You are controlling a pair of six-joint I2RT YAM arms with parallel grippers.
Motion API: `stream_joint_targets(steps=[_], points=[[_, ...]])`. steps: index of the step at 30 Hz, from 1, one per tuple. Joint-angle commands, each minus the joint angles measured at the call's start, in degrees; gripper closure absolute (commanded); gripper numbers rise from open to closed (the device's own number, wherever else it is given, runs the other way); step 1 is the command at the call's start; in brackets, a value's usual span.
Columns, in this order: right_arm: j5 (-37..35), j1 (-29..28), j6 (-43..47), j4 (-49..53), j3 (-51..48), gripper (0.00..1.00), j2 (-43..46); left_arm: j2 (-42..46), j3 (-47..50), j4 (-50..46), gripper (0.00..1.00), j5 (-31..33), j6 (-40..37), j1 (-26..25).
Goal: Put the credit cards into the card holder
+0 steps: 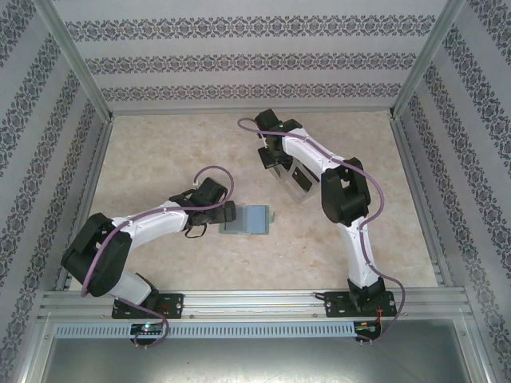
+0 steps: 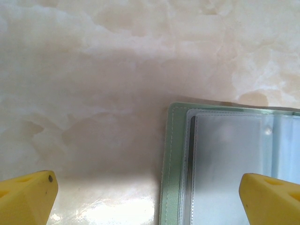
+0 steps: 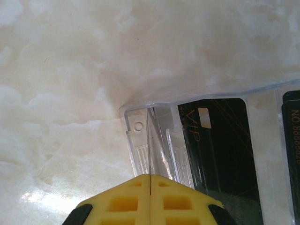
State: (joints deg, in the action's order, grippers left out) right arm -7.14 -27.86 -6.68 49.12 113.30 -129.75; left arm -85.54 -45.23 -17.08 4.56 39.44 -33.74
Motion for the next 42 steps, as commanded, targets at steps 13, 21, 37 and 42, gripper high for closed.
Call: stream_joint_targets(steps=[13, 21, 37, 42], points=[[4.67, -0.62, -4.46, -1.79, -0.90, 1.00, 12.71, 2.01, 0.11, -1.72, 0.00, 0.76, 0.72, -0.10], [8.47, -3.21, -9.32, -6.99, -12.57, 1.00, 21.83, 2.74, 0.45, -2.26, 0.00, 2.24, 0.42, 0.06], [13.32, -11.91, -44.73, -42.75, -60.07, 1.00, 46.24, 3.23, 1.50, -3.64, 0.00, 1.70, -4.11, 1.83], [10.95, -14.65, -52.54, -55.82, -69.78, 1.00, 48.02, 2.50, 1.66, -4.64, 0.00, 1.77, -6.13, 1.83]])
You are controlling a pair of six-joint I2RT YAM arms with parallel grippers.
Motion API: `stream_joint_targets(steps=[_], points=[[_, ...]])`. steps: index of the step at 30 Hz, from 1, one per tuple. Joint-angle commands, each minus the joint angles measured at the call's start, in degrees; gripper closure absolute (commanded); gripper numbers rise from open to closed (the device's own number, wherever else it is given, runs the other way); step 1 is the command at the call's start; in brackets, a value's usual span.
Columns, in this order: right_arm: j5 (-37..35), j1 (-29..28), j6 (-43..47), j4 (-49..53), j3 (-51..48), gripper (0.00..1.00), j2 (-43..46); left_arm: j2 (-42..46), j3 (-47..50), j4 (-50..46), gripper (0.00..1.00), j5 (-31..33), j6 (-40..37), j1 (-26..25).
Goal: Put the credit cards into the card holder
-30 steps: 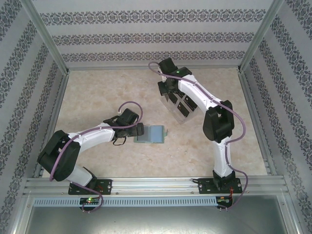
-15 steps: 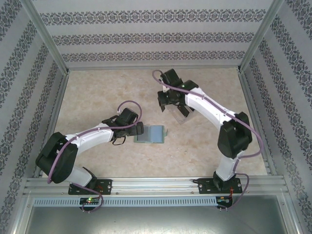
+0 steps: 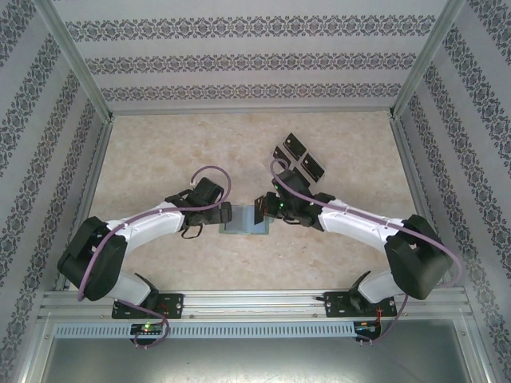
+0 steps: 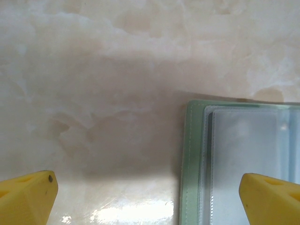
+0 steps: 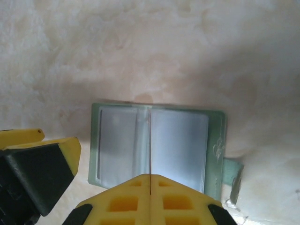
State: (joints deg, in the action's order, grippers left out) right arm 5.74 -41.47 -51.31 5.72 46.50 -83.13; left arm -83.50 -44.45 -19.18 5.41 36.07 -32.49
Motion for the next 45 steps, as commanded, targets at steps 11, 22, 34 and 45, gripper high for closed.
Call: stream_joint_targets(steps=[11, 22, 34, 45], points=[[-1.09, -2.84, -12.76, -27.01, -8.44, 1.00, -5.02, -3.01, 0.93, -3.28, 0.00, 1.14, -2.11, 0.57], [-1.95, -2.51, -11.35, -28.00, -12.13, 1.00, -4.26, -4.45, 1.57, -3.34, 0.00, 1.62, -1.50, 0.59], [1.76, -0.76, -9.76, -30.82, -13.63, 1.00, -5.49, -5.45, 1.63, -2.79, 0.00, 1.18, -1.19, 0.56], [5.54, -0.68, -10.56, -34.64, -12.48, 1.00, -9.80, -5.89, 1.29, -2.75, 0.00, 1.01, -1.19, 0.54]])
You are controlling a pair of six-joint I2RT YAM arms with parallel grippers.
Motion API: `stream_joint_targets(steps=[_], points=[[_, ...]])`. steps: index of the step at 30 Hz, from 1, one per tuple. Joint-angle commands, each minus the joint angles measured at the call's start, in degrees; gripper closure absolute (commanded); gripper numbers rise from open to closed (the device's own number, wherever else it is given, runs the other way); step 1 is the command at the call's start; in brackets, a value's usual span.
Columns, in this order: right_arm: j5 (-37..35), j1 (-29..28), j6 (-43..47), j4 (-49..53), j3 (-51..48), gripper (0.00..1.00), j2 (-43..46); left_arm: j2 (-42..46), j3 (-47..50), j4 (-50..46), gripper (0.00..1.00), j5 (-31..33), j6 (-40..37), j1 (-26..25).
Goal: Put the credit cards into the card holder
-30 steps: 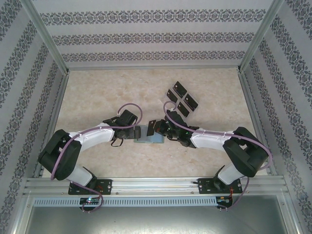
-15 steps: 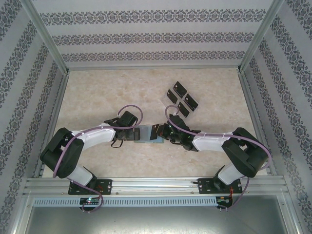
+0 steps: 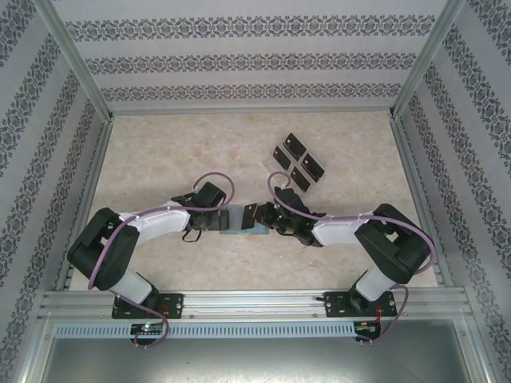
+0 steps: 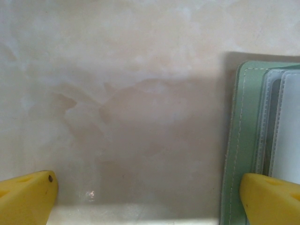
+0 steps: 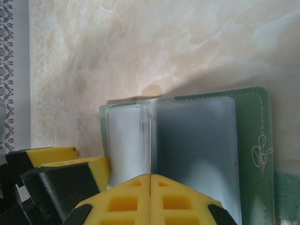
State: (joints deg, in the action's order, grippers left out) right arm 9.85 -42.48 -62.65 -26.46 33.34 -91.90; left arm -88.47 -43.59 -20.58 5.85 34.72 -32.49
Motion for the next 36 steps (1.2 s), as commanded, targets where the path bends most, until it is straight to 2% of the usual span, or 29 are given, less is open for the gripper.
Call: stream_joint_targets(steps=[1, 12, 24, 36], points=[[1.69, 0.33, 0.76, -2.62, 0.75, 1.00, -1.32, -0.93, 0.45, -1.39, 0.00, 0.57, 0.16, 0.57], [5.79, 1.76, 2.40, -3.42, -0.05, 1.00, -3.71, -1.35, 0.36, -1.18, 0.00, 0.39, 0.17, 0.54], [6.72, 3.07, 2.54, -3.61, -2.42, 1.00, -3.89, -1.20, 0.29, -1.66, 0.00, 0.66, 0.25, 0.59], [9.55, 2.67, 2.90, -3.79, 1.23, 1.00, -8.27, -1.36, 0.09, -1.60, 0.00, 0.31, 0.33, 0.56]])
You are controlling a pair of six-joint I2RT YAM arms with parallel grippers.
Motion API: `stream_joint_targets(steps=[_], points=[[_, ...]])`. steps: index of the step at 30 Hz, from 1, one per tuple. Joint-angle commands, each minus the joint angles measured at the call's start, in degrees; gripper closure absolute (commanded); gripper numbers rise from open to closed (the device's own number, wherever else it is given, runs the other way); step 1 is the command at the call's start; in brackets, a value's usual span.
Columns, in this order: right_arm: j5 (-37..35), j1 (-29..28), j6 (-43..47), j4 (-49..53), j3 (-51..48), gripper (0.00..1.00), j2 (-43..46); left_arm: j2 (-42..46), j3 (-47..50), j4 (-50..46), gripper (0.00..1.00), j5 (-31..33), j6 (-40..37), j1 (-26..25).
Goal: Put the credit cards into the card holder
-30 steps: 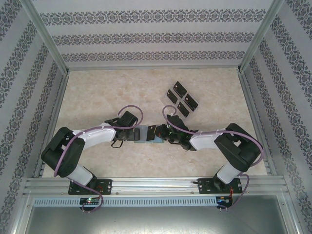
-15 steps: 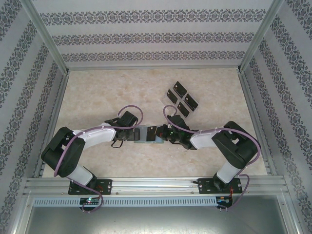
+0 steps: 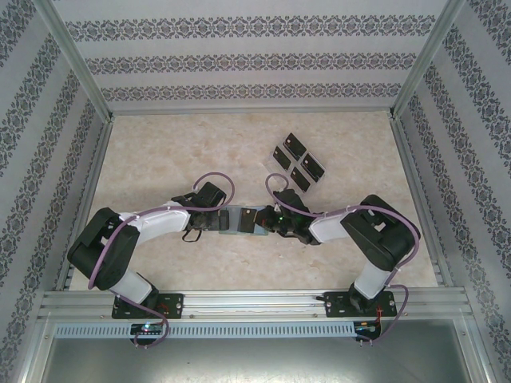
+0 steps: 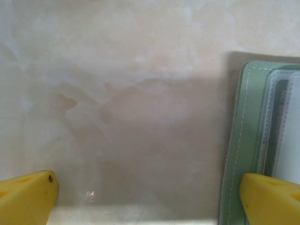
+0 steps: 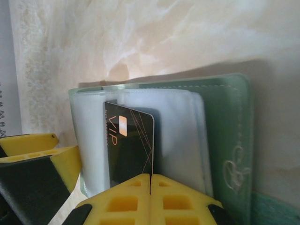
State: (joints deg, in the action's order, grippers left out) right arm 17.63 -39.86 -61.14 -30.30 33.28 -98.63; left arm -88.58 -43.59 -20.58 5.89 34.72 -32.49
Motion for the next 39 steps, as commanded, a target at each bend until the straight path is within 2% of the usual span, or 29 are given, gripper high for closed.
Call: stream_joint_targets(steps=[1, 32, 39], points=[[1.79, -0.09, 1.39, 0.06, 1.51, 1.00, -1.77, -1.25, 0.13, -1.55, 0.00, 0.26, 0.30, 0.59], [2.50, -4.93, 0.59, 3.59, 9.70, 1.00, -7.72, -1.39, 1.71, 1.05, 0.00, -2.11, 0.93, 0.40], [2.54, -5.15, 0.69, 4.66, 10.03, 1.00, -6.52, -1.16, 1.92, 1.32, 0.00, -2.29, 0.89, 0.37]])
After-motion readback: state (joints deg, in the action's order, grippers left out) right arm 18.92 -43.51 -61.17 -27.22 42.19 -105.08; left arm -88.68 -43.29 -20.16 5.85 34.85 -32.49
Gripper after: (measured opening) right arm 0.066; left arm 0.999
